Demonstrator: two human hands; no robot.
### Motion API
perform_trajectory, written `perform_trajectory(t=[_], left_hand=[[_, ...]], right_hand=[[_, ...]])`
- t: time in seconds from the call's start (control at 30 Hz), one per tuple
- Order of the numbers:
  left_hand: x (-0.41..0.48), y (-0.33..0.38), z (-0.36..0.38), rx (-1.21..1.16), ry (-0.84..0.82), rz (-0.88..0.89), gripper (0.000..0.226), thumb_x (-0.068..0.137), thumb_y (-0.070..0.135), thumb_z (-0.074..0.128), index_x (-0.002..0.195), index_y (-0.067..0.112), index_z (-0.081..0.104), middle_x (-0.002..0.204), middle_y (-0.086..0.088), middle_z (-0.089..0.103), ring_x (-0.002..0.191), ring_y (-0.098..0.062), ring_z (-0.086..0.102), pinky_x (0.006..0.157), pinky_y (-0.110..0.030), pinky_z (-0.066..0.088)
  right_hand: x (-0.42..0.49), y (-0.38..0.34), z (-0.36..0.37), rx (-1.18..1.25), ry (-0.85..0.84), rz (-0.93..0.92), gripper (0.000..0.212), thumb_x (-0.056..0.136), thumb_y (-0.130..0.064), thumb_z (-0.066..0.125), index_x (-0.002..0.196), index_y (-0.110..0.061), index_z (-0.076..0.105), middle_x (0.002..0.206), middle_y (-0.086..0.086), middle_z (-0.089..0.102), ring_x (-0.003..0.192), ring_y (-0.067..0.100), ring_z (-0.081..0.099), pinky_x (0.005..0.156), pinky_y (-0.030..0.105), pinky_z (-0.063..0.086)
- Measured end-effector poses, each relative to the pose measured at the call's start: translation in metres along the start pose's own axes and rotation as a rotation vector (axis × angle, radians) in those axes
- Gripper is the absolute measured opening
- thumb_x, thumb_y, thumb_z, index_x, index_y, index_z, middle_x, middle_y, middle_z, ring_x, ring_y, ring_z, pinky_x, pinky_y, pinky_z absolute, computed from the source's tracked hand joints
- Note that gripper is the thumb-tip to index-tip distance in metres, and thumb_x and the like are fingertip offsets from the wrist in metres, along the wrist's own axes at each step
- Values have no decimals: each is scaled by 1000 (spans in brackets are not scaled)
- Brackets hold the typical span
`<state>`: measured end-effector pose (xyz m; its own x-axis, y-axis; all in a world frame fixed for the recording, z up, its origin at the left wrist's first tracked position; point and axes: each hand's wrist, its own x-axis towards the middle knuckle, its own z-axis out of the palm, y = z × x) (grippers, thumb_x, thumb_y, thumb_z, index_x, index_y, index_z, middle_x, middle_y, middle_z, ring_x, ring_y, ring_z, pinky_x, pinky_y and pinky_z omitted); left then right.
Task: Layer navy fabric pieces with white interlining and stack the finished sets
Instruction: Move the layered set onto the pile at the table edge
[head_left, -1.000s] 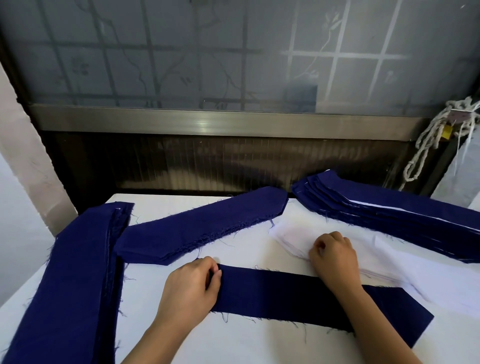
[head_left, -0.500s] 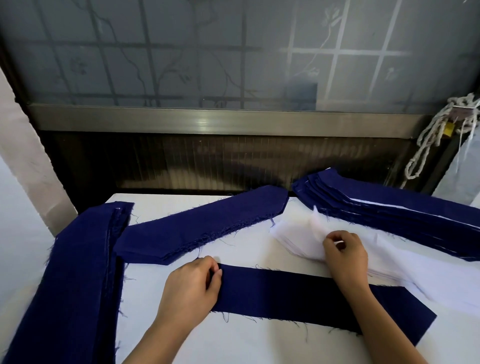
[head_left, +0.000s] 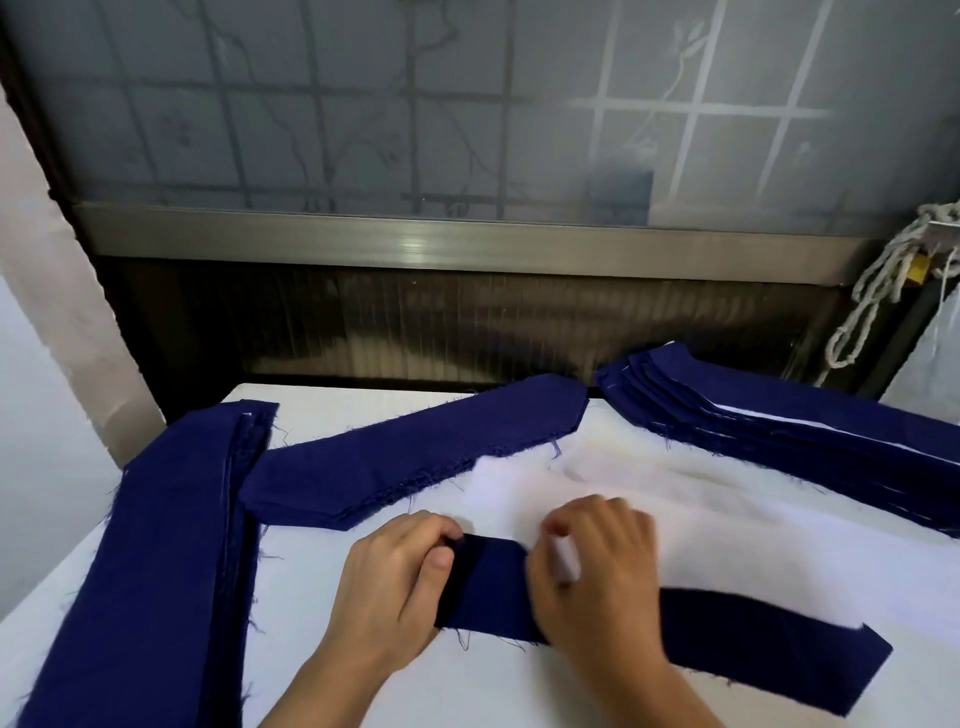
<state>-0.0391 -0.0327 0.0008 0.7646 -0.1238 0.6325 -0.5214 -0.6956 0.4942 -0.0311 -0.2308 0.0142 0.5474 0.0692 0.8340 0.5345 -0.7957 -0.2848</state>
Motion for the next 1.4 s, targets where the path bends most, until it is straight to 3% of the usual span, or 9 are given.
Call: perform_trajectory(t=[0.2,0.37,0.5,0.67,0.8,0.97,1.1,1.27,1.4], left_hand=[[0,-3,7,118,35,-38,35,97,36,47,66,19,47,59,14,46,54,-10,44,46,-32,39],[-3,-3,6,88,78,46,28,93,23,48,67,12,51,60,7,45,52,-16,42,44,-39,37],[-4,2,4,142,143,178,28,86,19,53,62,7,45,56,3,35,48,-18,32,40,-34,28],[-8,8,-1,69,141,224,18,88,18,51,72,11,47,51,8,34,47,-14,30,49,-15,18],[-8,10,0,37,152,46,22,91,27,50,74,14,52,47,11,37,42,-11,35,42,-17,24],[-5,5,5,-97,288,-347,27,94,27,58,69,22,47,53,2,51,46,-16,46,44,-24,34],[-4,3,7,-158,293,-468,26,91,25,60,70,21,45,48,-1,48,42,-10,40,43,-22,34],[-2,-1,7,-60,262,-599,27,86,28,58,65,21,45,51,-3,53,45,-17,46,46,-35,40],[3,-1,7,121,128,-644,30,78,37,49,64,12,43,50,-3,49,49,-21,44,48,-32,34]], right_hand=[[-18,-23,17,38,-185,-181,4,82,-17,62,78,-15,62,80,-2,57,73,20,53,70,36,42],[-14,-9,11,108,-402,60,51,82,-19,55,131,-20,45,129,-9,53,120,2,42,104,34,34],[-11,-4,10,227,-579,134,69,79,-12,48,143,-27,28,127,-21,52,124,-21,19,116,31,19],[-16,-3,10,298,-655,145,75,78,-18,48,142,-44,18,125,-22,45,130,-4,18,110,21,26],[-15,-4,11,260,-601,139,63,78,-16,49,136,-38,35,107,-20,47,112,-2,32,94,11,29],[-16,-1,6,112,-598,60,52,77,-16,49,127,-30,48,89,-11,54,98,13,40,83,18,29],[-10,17,-10,-66,-594,-29,58,67,-12,52,122,-30,52,73,-8,57,73,14,45,76,17,27],[-6,76,-60,-276,-770,100,65,72,-26,45,135,-39,36,100,-10,61,99,9,53,93,15,11],[-13,124,-106,-380,-747,317,58,77,-20,52,131,-40,41,94,-16,56,90,9,46,92,20,18]])
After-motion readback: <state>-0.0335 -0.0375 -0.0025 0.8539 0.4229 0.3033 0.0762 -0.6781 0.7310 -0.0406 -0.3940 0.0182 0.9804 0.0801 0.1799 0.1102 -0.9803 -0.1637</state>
